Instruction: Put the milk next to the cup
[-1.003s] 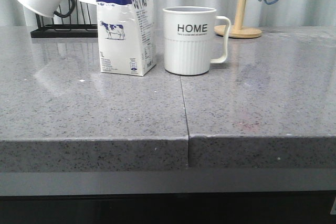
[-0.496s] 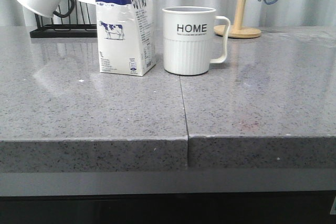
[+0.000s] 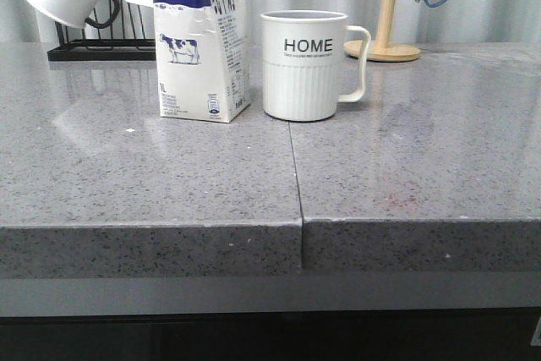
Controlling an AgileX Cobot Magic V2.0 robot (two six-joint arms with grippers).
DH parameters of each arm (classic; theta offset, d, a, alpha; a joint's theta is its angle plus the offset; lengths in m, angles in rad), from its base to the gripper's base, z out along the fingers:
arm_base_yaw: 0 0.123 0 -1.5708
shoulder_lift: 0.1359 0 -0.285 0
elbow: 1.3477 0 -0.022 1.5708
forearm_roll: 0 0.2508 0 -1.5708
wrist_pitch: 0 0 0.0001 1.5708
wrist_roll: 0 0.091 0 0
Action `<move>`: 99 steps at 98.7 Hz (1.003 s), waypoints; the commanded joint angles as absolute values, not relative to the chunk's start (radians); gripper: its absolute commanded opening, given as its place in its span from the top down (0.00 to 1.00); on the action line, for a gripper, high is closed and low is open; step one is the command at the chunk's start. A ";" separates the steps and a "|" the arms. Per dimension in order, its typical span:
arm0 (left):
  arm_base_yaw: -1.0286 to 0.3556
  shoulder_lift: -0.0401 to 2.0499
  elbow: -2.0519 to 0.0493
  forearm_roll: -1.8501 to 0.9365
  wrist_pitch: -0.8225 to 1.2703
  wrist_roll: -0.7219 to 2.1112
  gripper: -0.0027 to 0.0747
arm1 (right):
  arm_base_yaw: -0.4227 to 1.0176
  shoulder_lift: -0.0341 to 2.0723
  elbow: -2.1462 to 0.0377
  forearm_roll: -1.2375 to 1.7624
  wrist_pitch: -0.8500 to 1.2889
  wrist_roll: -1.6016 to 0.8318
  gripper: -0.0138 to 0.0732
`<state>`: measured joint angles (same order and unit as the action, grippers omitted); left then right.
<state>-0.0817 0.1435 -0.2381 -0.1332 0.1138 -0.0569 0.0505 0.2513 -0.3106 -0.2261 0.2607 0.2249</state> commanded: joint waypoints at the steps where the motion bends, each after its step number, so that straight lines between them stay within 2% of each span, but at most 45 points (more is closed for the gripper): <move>1: -0.079 0.153 -0.265 -0.132 0.014 -0.066 0.99 | 0.044 0.256 -0.339 -0.242 0.191 0.220 0.92; 22: -0.079 0.153 -0.255 -0.130 0.017 -0.062 0.99 | 0.044 0.256 -0.339 -0.242 0.191 0.220 0.92; 34: -0.079 0.144 -0.220 0.061 0.020 -0.072 0.99 | 0.044 0.256 -0.339 -0.242 0.191 0.220 0.92; 46: -0.079 0.105 -0.193 0.123 0.022 -0.072 0.99 | 0.044 0.256 -0.339 -0.242 0.191 0.220 0.92; 73: -0.079 -0.035 -0.081 0.131 0.025 -0.074 0.99 | 0.044 0.256 -0.339 -0.242 0.191 0.220 0.92; 99: -0.079 -0.037 0.012 0.173 -0.043 -0.214 0.99 | 0.044 0.256 -0.339 -0.242 0.191 0.220 0.92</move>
